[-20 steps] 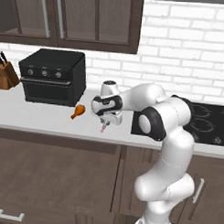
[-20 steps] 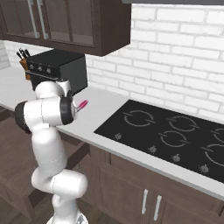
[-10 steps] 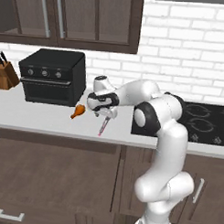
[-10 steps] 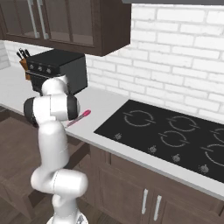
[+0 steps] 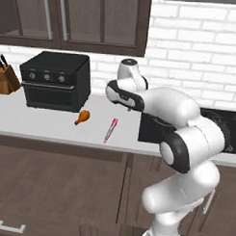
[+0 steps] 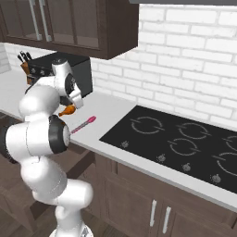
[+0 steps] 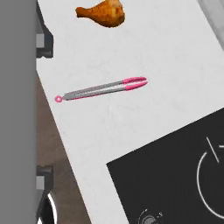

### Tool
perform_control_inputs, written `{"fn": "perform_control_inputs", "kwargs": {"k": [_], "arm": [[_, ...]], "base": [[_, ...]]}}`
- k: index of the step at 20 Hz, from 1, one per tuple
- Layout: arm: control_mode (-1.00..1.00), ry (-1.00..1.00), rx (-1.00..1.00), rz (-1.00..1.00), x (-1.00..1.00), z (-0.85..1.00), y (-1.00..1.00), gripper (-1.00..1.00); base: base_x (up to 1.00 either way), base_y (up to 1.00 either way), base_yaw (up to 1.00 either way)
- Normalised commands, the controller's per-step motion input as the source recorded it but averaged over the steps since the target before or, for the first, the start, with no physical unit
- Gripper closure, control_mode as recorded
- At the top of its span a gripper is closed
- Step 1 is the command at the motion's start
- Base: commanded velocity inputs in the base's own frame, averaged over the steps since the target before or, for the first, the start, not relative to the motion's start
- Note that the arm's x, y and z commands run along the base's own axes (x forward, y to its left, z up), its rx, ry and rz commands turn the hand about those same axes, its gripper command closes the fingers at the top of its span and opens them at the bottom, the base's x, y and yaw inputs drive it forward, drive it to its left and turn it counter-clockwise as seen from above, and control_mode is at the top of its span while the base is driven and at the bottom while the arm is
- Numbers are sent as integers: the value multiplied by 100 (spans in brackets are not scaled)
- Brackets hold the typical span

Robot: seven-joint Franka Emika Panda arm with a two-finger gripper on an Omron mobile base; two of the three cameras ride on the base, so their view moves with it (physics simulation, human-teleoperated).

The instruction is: Pick the tongs from the drawer and place it on the counter.

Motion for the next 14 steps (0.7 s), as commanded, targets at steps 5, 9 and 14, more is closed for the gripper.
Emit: {"fn": "perform_control_inputs", "kwargs": {"k": [5,9,14], "arm": [[-100,-53,9,1,-100,100,-60,-100],[-100,-55,12,0,-100,100,-48,-100],[-100,-57,20,0,-100,100,-51,-100]], "base": [[0,0,0],[0,0,0],[0,0,0]]}}
